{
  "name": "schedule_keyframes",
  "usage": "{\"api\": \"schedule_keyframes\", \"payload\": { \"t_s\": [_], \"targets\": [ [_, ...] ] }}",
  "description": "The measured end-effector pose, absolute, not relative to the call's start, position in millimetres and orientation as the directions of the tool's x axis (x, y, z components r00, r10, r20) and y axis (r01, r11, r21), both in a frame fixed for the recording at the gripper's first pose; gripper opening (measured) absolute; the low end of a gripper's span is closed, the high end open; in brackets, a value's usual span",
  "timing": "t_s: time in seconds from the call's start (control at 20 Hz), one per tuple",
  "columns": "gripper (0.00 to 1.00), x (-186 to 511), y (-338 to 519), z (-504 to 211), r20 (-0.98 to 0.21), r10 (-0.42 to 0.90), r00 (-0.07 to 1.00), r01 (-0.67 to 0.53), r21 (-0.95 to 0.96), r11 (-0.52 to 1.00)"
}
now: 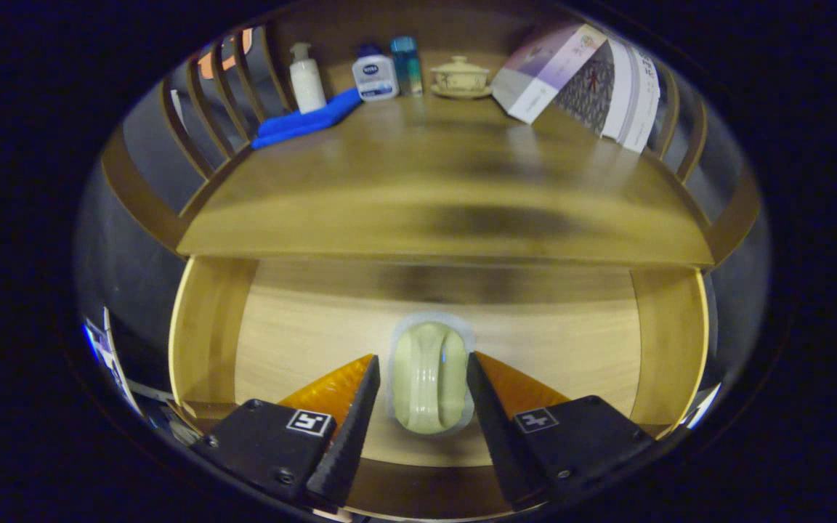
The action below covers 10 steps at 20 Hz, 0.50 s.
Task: Pull open the drawer, take out the items inside it, and place them on the countertop above the cabinet.
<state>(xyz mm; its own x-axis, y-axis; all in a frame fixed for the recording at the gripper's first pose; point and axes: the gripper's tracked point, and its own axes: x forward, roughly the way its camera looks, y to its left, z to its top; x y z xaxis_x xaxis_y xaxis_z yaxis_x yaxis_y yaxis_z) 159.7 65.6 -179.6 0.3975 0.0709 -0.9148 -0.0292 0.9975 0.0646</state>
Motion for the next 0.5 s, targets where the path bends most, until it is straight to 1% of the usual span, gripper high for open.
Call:
{"api": "schedule_keyframes", "payload": {
  "t_s": [0.1,0.15,0.2,0.35,0.4,0.5],
  "targets": [
    [0.68,155.6,69.0,-189.7,-0.932,0.084,0.352,-0.016,0.083,0.996],
    [0.64,155.7,65.9,-194.0,-0.936,0.062,0.345,-0.004,0.065,0.998],
    [0.57,155.7,63.4,-197.3,-0.94,0.048,0.338,-0.007,0.048,0.999],
    [0.37,161.5,55.1,-198.6,-0.933,0.01,0.36,0.007,0.014,1.0],
    [0.24,159.0,55.3,-198.2,-0.934,0.018,0.356,0.007,0.022,1.0],
    [0.22,152.7,56.8,-194.3,-0.936,0.034,0.35,-0.007,0.034,0.999]
  ]
}}
